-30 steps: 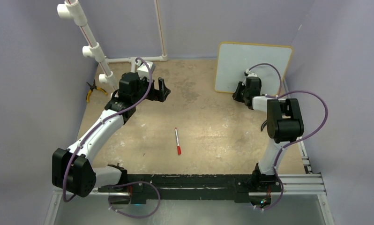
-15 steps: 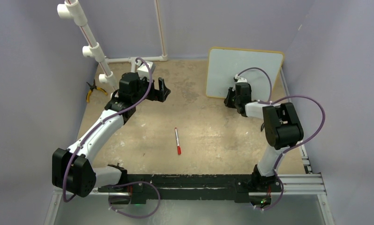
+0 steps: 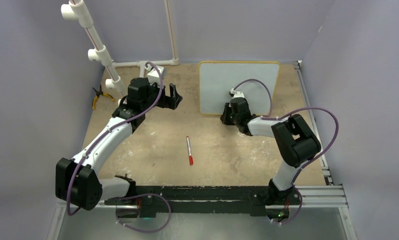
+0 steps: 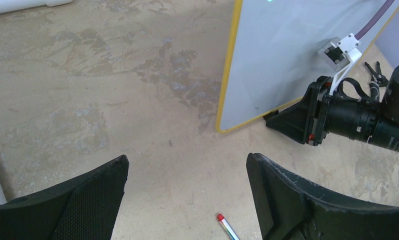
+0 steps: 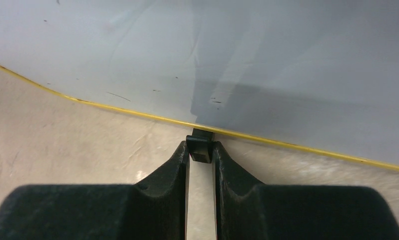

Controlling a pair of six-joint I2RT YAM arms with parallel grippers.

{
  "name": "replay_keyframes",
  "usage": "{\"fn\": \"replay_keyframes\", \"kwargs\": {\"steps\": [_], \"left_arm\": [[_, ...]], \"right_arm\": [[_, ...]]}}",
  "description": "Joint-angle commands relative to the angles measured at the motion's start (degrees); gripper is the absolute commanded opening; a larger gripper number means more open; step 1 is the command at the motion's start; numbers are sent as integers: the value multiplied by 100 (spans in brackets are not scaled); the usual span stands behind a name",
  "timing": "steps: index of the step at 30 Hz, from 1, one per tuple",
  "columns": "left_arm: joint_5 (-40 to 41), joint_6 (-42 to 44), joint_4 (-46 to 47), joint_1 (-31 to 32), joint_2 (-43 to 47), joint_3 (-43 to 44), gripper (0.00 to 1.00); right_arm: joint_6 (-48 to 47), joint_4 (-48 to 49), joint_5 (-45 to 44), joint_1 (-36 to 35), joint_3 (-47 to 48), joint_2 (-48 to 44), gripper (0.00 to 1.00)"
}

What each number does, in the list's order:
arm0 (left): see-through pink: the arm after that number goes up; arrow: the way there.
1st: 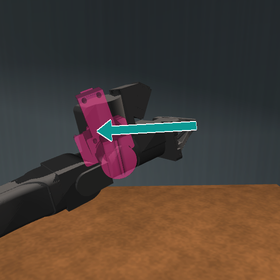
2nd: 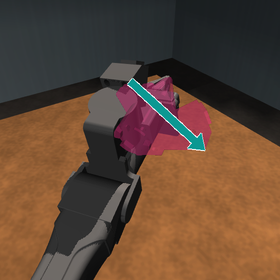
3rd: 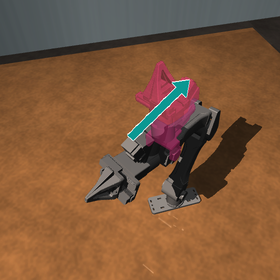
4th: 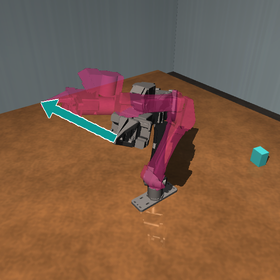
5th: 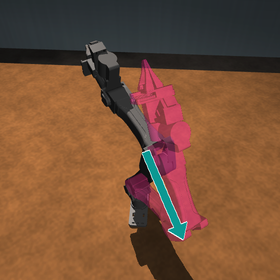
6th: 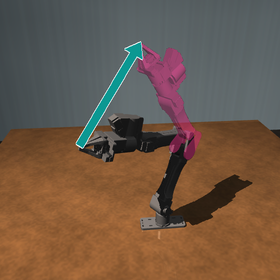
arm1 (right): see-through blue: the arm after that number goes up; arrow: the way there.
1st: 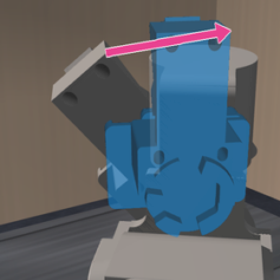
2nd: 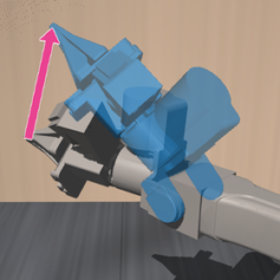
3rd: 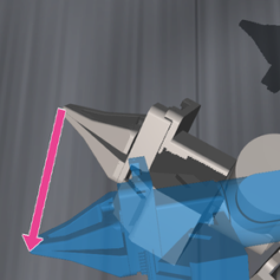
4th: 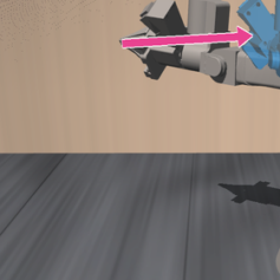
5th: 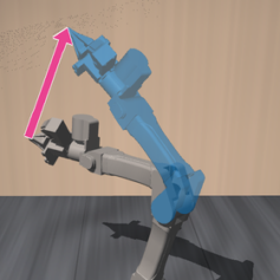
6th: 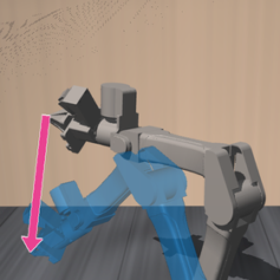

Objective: Write a sentence on the whiteboard
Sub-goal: Move the whiteboard to the center of the board.

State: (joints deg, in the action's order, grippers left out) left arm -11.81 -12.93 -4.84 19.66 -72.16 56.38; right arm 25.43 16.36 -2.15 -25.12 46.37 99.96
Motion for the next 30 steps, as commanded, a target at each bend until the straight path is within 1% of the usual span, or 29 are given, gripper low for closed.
{"fn": "replay_keyframes", "kwargs": {"steps": [1,9,12,13,15,17,18,21,24,27,30], "left_arm": [[-58,-74,41,25,156,-143,87],[443,-407,-525,66,514,-687,86],[531,-750,-575,133,739,-1084,85],[556,-884,-557,172,816,-1247,85],[678,-1110,-545,326,940,-1557,85],[930,-1309,-580,559,1019,-1792,85],[1017,-1410,-621,674,1035,-1880,85],[1162,-1708,-723,1110,1023,-2064,84],[1520,-1957,-857,1482,988,-2115,84],[1677,-2215,-913,1760,925,-2135,85],[1830,-2477,-957,2057,785,-2147,84]], "right_arm": [[577,245,-99,-512,-73,-218,0],[818,241,-468,-971,-45,-223,0],[861,283,-501,-1027,-96,-250,0],[871,287,-499,-1029,-119,-275,2],[871,297,-490,-1029,-172,-389,12],[868,289,-500,-1031,-216,-531,25],[855,270,-516,-1033,-236,-611,33],[811,200,-599,-1038,-304,-870,49],[750,105,-618,-1035,-370,-1151,61],[666,46,-632,-1033,-485,-1469,76],[585,5,-691,-1034,-696,-1846,85]]}}
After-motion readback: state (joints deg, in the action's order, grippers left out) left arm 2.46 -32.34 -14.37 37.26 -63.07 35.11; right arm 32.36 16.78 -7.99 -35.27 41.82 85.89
